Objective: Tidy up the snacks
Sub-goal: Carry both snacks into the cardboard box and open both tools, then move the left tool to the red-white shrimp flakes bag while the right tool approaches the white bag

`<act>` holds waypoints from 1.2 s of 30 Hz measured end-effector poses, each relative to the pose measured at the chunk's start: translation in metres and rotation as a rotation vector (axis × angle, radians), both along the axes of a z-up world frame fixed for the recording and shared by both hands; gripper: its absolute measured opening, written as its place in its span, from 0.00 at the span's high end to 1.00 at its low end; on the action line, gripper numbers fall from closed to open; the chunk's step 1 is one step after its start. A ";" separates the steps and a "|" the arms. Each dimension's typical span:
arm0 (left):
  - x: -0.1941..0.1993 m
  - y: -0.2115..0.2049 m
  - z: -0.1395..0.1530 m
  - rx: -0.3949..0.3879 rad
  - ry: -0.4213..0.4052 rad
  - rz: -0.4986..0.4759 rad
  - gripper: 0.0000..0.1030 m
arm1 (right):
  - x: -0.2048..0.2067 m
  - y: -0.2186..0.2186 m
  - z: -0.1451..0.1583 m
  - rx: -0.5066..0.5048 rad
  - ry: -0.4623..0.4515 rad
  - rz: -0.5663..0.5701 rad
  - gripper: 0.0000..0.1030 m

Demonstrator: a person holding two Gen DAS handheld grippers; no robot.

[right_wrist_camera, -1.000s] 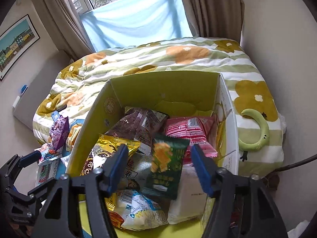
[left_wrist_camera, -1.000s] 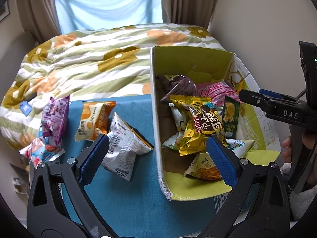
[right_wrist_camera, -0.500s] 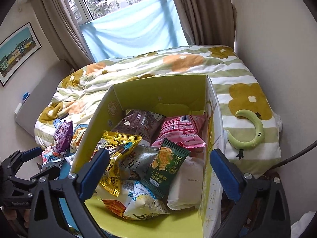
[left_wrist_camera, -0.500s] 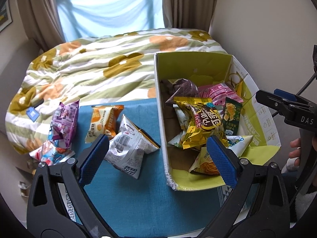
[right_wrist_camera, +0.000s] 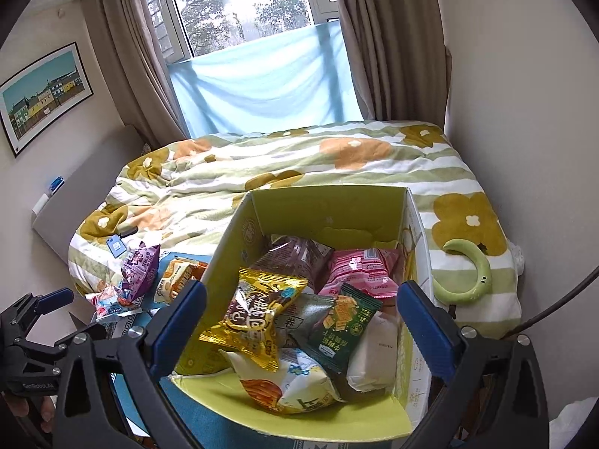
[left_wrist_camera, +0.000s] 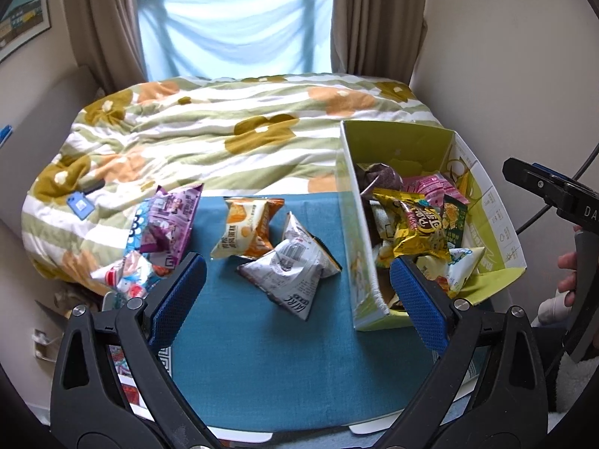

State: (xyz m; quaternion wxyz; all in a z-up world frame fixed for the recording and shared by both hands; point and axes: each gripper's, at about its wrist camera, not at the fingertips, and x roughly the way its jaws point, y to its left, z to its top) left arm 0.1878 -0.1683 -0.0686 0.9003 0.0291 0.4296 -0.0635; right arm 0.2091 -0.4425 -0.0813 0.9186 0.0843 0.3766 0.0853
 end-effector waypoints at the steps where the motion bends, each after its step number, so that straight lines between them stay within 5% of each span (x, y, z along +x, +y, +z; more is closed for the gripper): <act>1: 0.000 0.010 0.000 0.003 -0.001 0.003 0.05 | -0.001 0.007 0.003 0.003 -0.006 0.009 0.02; 10: 0.021 0.118 0.005 0.057 0.006 0.005 0.05 | -0.002 0.080 0.025 0.006 -0.031 -0.003 0.02; 19: 0.056 0.215 -0.018 0.052 0.089 -0.069 0.05 | 0.006 0.167 0.016 -0.005 -0.017 -0.100 0.02; 31: 0.112 0.247 -0.104 0.053 0.309 -0.288 0.05 | 0.016 0.242 -0.040 0.014 0.116 -0.287 0.02; 36: 0.128 0.245 -0.140 0.041 0.397 -0.330 0.05 | 0.025 0.258 -0.076 -0.072 0.208 -0.343 0.02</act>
